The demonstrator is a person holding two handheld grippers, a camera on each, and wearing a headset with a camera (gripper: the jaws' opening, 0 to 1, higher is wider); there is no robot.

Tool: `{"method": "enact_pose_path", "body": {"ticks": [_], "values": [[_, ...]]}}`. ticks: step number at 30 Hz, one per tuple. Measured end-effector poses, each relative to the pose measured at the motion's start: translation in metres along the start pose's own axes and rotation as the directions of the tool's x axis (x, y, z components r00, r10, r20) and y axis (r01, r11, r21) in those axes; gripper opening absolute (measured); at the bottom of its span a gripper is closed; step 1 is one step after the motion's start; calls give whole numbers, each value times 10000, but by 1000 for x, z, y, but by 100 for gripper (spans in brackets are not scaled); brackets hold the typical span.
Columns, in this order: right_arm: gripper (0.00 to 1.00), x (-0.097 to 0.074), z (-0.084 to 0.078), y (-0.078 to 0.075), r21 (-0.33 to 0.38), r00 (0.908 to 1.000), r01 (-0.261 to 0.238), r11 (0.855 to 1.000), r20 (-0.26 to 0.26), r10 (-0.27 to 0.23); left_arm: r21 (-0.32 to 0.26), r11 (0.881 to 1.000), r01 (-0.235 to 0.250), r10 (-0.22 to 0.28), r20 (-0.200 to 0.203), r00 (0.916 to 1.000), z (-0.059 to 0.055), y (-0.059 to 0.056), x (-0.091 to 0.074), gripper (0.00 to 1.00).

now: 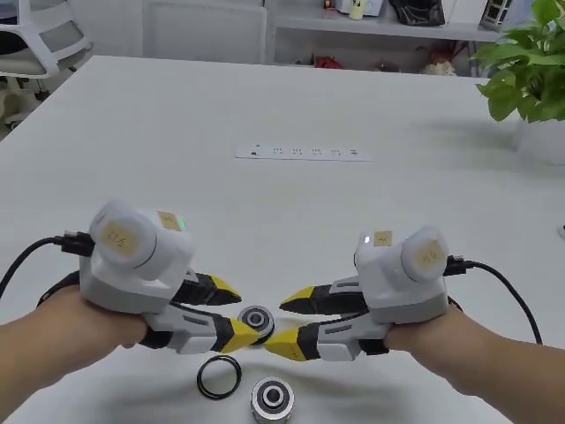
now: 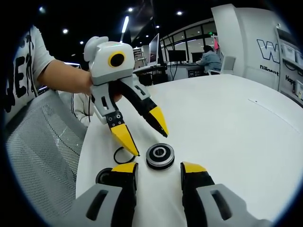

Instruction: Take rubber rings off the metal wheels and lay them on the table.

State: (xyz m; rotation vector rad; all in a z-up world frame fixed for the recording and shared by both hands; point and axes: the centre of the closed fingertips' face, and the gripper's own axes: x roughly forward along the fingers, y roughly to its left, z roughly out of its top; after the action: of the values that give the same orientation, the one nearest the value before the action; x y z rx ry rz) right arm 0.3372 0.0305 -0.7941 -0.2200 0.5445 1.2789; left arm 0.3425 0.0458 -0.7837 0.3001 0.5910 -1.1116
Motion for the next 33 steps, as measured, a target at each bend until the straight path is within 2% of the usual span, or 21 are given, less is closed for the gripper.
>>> {"method": "enact_pose_path", "body": {"ticks": [25,33], "values": [[33,0,-3,-1,27,10000,21,10000,-7,-21,304,9994,183,-176,-236,9996,-3,-4,9,23],[33,0,-2,0,25,10000,33,10000,3,-33,321,9995,66,-59,-223,9997,-2,-2,10,20]]}}
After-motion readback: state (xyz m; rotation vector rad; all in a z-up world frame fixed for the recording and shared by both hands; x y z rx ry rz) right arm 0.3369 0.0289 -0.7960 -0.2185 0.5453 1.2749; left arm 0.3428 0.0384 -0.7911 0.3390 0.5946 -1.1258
